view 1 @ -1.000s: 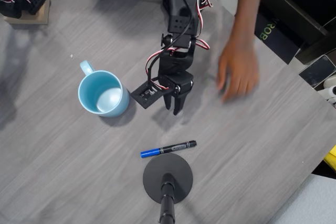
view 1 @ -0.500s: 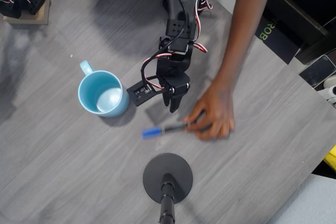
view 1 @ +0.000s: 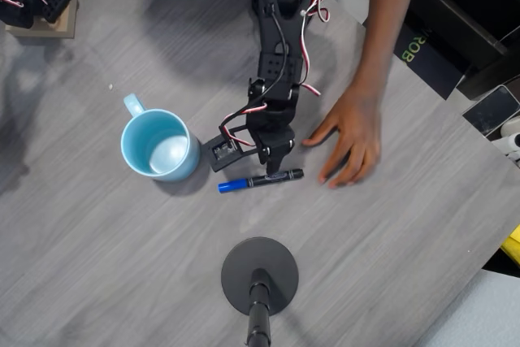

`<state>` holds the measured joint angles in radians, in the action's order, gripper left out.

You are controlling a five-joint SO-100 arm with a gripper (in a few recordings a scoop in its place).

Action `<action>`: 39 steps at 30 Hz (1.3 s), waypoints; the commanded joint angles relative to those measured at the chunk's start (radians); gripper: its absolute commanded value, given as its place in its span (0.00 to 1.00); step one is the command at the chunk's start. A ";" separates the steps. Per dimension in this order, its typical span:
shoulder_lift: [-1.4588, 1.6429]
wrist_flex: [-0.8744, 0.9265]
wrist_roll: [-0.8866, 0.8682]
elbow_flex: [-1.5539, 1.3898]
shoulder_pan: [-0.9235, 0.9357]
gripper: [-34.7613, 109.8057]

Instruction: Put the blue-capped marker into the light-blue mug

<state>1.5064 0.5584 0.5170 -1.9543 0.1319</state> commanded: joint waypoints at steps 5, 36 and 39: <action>-0.094 0.005 -0.043 0.153 -0.011 0.33; -0.282 0.106 -0.083 0.353 -0.098 0.24; -0.247 0.120 -0.083 0.353 -0.094 0.24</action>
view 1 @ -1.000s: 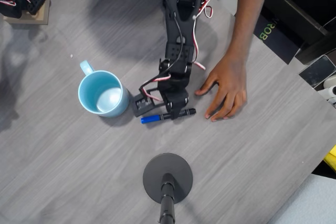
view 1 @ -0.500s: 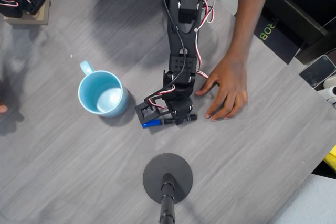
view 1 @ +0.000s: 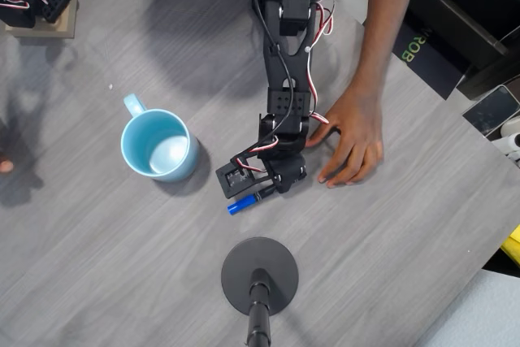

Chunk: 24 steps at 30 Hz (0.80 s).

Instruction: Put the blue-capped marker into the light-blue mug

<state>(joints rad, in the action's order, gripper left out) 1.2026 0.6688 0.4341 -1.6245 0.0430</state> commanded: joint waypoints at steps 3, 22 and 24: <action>0.110 0.031 0.000 0.023 -0.003 0.24; 0.600 0.264 0.193 0.057 0.067 0.24; 0.655 0.285 0.221 0.057 0.081 0.24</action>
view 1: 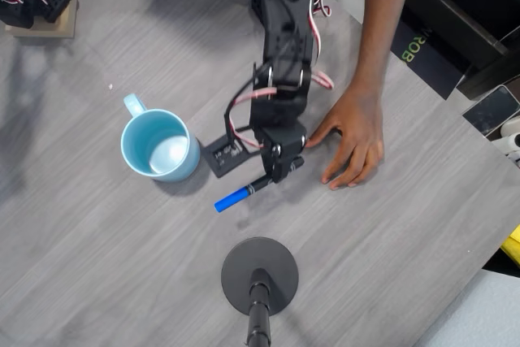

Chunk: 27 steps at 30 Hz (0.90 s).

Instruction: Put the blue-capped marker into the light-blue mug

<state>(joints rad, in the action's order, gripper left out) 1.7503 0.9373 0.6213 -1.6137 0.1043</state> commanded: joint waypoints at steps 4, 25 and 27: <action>0.213 0.058 0.101 0.046 0.051 0.24; 0.735 -0.238 0.723 -0.256 0.359 0.24; 0.756 -0.265 0.742 -0.279 0.394 0.24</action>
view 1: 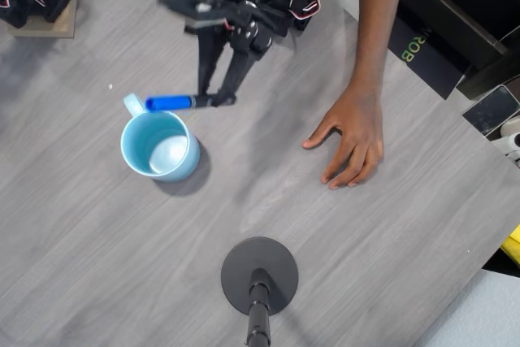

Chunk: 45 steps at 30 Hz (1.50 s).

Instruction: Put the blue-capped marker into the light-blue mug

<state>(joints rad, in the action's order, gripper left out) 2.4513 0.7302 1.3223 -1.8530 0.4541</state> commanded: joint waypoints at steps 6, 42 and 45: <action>0.083 -0.238 0.107 -0.124 0.146 0.24; -0.334 -1.381 0.272 -0.683 0.249 0.24; -0.399 -1.437 0.278 -0.675 0.250 0.24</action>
<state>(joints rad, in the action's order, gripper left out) 2.0893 -0.6611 1.5923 -2.5556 0.6995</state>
